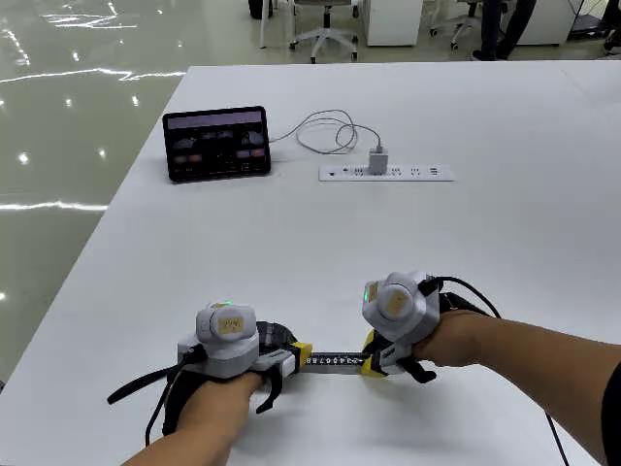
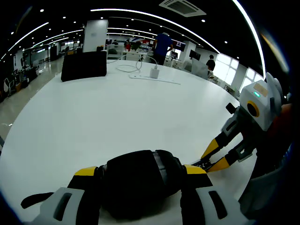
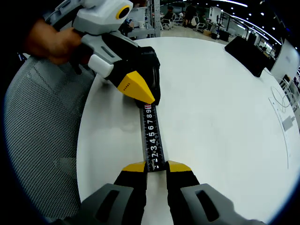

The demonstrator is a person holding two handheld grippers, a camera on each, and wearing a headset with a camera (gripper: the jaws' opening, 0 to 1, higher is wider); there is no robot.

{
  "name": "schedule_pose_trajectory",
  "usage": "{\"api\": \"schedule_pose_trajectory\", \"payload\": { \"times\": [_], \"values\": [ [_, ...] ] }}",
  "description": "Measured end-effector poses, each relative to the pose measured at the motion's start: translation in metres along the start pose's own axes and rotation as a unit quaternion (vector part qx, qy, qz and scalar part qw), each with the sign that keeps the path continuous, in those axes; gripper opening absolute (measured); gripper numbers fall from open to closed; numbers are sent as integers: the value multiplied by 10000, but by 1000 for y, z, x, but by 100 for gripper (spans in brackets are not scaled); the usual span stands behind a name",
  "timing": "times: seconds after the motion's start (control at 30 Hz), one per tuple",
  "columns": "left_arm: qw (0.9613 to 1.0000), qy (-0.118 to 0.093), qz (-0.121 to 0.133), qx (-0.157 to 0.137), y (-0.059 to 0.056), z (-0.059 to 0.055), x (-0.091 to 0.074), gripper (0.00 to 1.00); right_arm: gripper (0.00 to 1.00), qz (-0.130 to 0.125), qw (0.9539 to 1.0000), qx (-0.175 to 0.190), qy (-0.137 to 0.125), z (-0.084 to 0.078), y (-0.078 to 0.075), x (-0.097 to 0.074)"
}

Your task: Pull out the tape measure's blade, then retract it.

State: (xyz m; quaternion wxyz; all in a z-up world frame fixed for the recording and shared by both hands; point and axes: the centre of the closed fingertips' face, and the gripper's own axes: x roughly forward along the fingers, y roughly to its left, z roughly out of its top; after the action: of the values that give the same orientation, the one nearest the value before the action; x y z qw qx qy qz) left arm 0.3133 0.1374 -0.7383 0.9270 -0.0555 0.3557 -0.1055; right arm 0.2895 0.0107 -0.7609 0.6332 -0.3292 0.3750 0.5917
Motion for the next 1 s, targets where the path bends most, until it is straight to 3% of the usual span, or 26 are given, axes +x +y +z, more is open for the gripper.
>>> {"api": "schedule_pose_trajectory", "payload": {
  "times": [1.0],
  "values": [
    [10000,8,-23,-38,0,0,0,66,11,0,9998,-37,-210,10,2,6]
  ]
}}
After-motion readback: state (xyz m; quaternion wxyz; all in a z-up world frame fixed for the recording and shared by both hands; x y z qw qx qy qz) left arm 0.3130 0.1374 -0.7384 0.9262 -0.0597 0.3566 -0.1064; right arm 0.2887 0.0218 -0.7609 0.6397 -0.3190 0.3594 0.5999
